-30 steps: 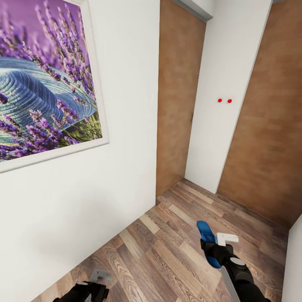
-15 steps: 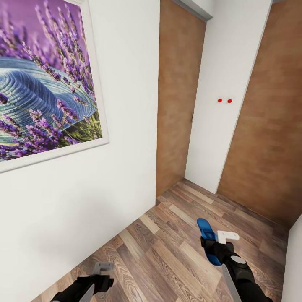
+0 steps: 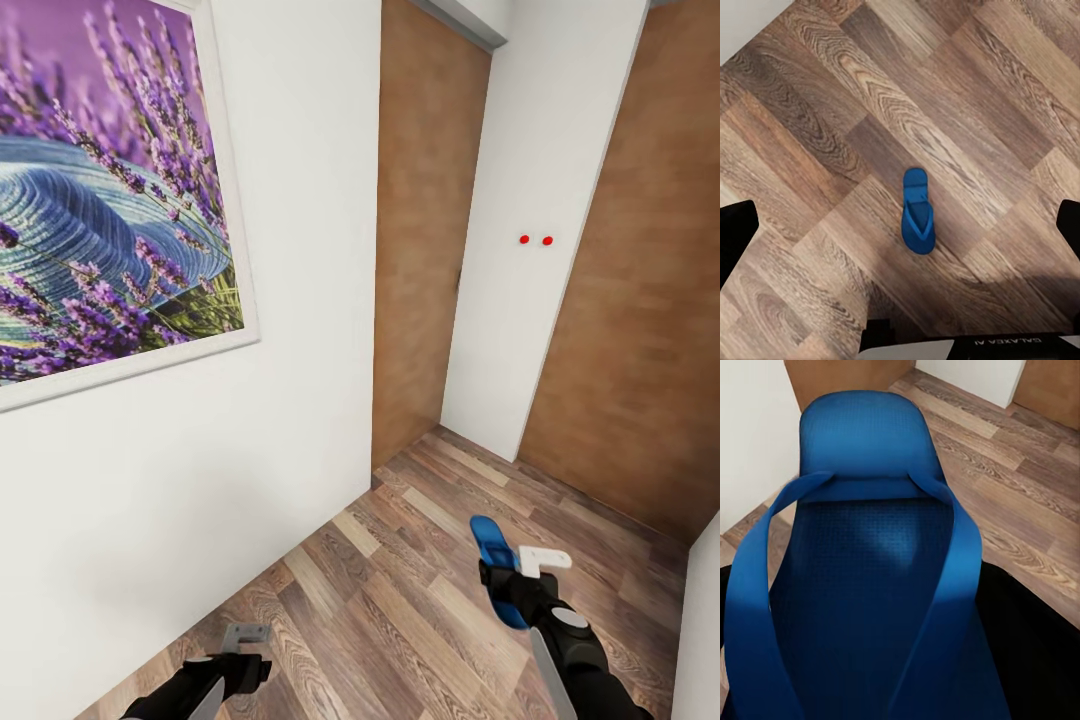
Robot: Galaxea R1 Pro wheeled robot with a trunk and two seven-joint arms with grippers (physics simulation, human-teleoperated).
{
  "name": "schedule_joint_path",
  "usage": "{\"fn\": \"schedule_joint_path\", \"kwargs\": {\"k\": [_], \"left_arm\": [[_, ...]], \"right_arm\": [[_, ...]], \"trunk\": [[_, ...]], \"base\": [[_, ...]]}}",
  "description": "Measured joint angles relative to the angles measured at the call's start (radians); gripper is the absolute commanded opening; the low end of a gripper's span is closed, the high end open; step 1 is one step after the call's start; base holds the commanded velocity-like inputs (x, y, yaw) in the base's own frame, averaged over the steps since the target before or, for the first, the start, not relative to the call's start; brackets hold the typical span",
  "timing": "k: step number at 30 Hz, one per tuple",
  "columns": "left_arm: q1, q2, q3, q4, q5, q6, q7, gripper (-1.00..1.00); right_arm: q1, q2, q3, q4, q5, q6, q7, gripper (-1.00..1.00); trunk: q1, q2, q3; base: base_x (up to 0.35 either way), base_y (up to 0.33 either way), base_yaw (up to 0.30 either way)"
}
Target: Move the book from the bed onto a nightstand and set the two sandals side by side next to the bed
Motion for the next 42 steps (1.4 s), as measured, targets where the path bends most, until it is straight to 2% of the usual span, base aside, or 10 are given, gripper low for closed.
{"fn": "schedule_joint_path", "kwargs": {"k": [13, 42], "left_arm": [[0.003, 0.0, 0.0, -0.006, 0.0, -0.014, 0.003, 1.0], [0.003, 0.0, -0.008, -0.005, -0.001, -0.036, 0.005, 1.0]], "right_arm": [[0.0, -0.003, 0.0, -0.013, 0.0, -0.001, 0.0, -1.0], [0.017, 0.003, 0.004, -0.101, -0.003, -0.004, 0.002, -1.0]], "trunk": [[0.0, 0.0, 0.0], [0.111, -0.203, -0.091]], "base": [[0.0, 0.0, 0.0], [0.0, 0.0, 0.0]]}}
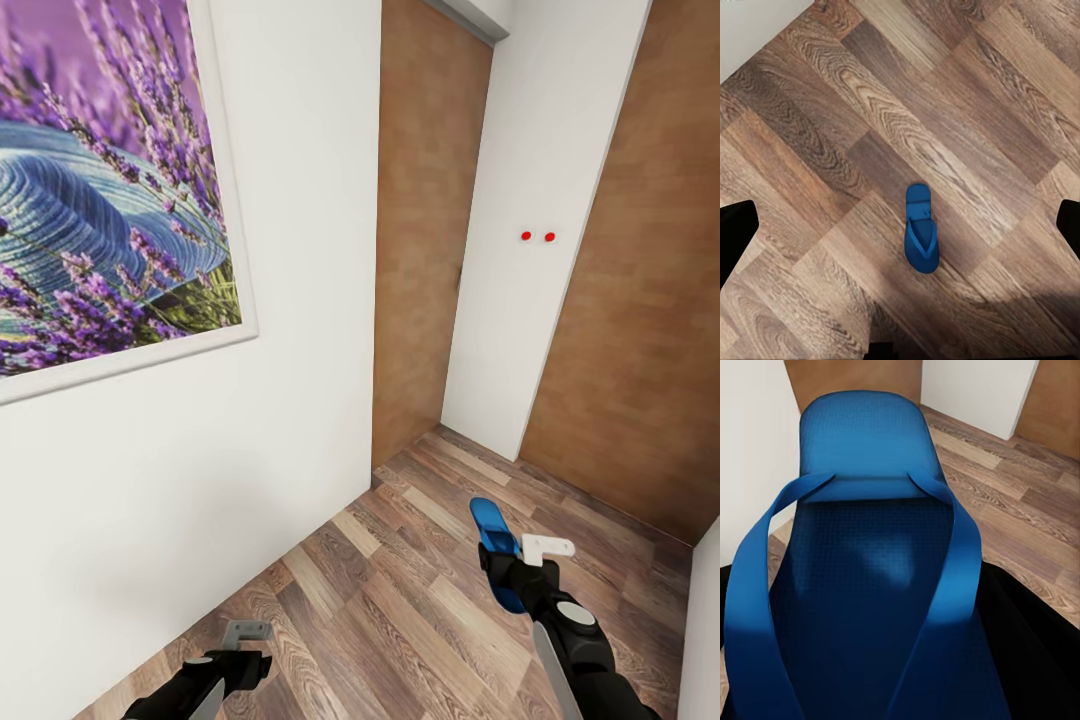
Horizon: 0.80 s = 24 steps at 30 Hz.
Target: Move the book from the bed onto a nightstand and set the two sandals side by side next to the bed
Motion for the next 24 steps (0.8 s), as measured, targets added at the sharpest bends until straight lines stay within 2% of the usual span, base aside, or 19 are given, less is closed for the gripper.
{"fn": "schedule_joint_path", "kwargs": {"k": [13, 20, 24], "left_arm": [[0.0, 0.0, -0.001, 0.001, 0.0, 0.0, 0.0, 1.0], [0.0, 0.0, 0.004, 0.002, 0.001, 0.001, 0.0, 1.0], [0.0, 0.0, 0.007, 0.002, 0.001, 0.001, 0.0, 1.0]], "right_arm": [[0.038, -0.002, -0.001, -0.014, 0.003, -0.04, 0.0, -1.0], [0.104, -0.002, 0.002, -0.128, 0.001, -0.042, 0.001, -1.0], [0.119, -0.001, 0.003, -0.15, 0.0, -0.042, 0.001, -1.0]], "trunk": [[0.05, -0.091, -0.041], [0.077, -0.14, -0.063], [0.092, -0.168, -0.075]], "base": [[0.0, 0.0, 0.0], [0.0, 0.0, 0.0], [0.0, 0.0, 0.0]]}}
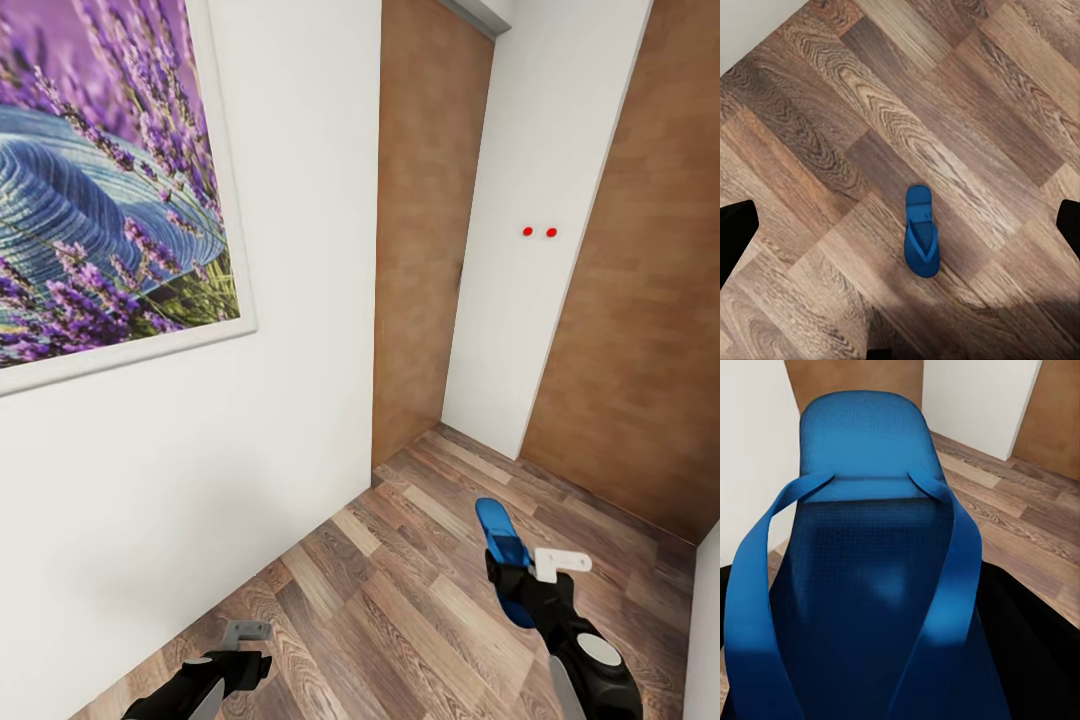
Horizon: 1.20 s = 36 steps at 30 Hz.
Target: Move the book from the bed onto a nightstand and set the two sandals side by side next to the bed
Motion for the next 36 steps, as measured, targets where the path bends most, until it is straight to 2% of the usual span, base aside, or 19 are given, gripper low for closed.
{"fn": "schedule_joint_path", "kwargs": {"k": [19, 23, 27, 36], "left_arm": [[0.0, 0.0, 0.0, 0.001, 0.0, -0.001, -0.001, 1.0], [0.0, 0.0, -0.001, -0.001, 0.0, -0.001, 0.0, 1.0], [0.0, 0.0, -0.002, -0.001, -0.001, -0.001, 0.001, 1.0], [0.0, -0.002, -0.004, -0.001, -0.001, -0.002, 0.002, 1.0]], "right_arm": [[0.01, 0.0, 0.003, -0.015, -0.001, 0.0, 0.032, -1.0], [0.01, 0.003, 0.013, -0.015, -0.001, 0.0, 0.033, -1.0], [0.01, 0.006, 0.04, -0.015, -0.002, 0.0, 0.033, -1.0], [0.01, 0.007, 0.045, -0.011, -0.001, 0.001, 0.033, -1.0]], "trunk": [[0.073, -0.133, -0.06], [0.088, -0.161, -0.072], [0.104, -0.189, -0.085], [0.138, -0.252, -0.113]], "base": [[0.0, 0.0, 0.0], [0.0, 0.0, 0.0], [0.0, 0.0, 0.0], [0.0, 0.0, 0.0]]}}
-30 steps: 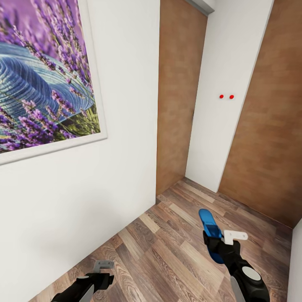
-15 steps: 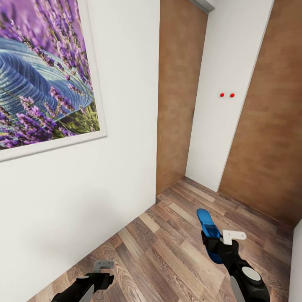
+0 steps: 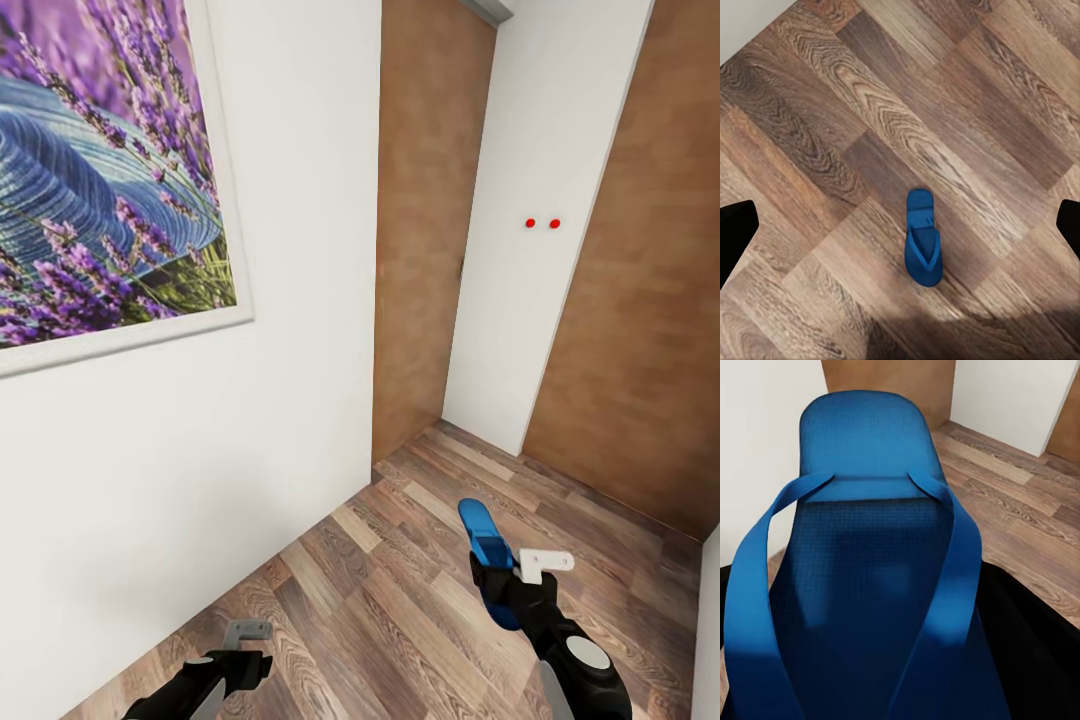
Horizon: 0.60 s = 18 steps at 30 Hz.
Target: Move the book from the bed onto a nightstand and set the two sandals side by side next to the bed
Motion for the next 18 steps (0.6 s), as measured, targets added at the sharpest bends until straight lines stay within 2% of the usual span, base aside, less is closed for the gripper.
{"fn": "schedule_joint_path", "kwargs": {"k": [18], "left_arm": [[0.0, -0.005, 0.005, 0.006, 0.003, 0.003, -0.002, 1.0]], "right_arm": [[0.0, -0.004, -0.005, 0.002, 0.001, 0.0, 0.0, -1.0]], "trunk": [[0.069, -0.126, -0.056]], "base": [[0.0, 0.0, 0.0]]}}
